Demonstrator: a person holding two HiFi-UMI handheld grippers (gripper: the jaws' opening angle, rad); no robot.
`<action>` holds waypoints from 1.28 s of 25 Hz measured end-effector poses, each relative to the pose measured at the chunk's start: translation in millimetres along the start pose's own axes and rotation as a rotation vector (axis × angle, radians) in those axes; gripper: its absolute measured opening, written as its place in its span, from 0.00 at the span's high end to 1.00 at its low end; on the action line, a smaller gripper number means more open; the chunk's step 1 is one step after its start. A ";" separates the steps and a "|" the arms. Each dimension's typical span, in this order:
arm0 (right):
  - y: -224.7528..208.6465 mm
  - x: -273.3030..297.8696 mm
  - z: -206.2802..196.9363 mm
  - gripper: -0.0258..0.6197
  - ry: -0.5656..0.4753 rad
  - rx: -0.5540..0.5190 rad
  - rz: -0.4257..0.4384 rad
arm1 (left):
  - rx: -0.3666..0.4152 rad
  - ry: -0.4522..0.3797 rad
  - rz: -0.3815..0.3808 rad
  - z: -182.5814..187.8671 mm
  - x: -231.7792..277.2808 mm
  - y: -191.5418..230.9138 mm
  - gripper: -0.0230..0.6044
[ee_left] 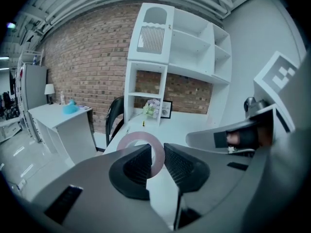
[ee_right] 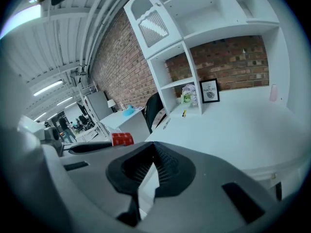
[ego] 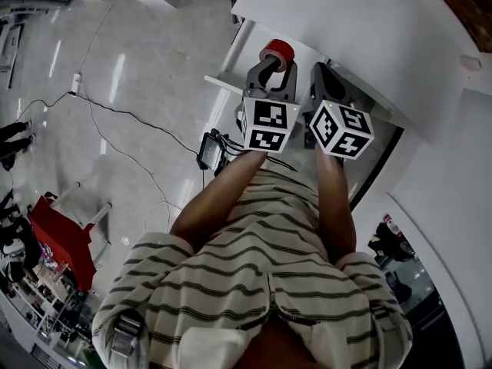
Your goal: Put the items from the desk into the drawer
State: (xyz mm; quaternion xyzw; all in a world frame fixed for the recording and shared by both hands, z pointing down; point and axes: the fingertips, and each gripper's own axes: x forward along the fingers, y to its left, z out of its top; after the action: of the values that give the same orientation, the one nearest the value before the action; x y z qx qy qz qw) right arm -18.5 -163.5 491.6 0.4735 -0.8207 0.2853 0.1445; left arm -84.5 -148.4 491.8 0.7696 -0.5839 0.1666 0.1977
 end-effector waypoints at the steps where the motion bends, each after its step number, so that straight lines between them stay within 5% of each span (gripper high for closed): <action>1: -0.6 3.1 -3.0 0.94 0.008 0.005 0.001 | 0.001 0.010 -0.003 -3.8 2.4 0.1 0.83; 32: -25.7 48.3 -108.2 0.94 0.215 0.104 -0.042 | -0.007 0.270 -0.058 -113.5 47.0 -0.3 0.83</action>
State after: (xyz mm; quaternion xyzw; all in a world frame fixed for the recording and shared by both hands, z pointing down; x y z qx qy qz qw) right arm -24.7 -141.6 610.7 0.4639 -0.7744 0.3737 0.2129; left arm -74.8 -130.8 613.0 0.7561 -0.5300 0.2607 0.2820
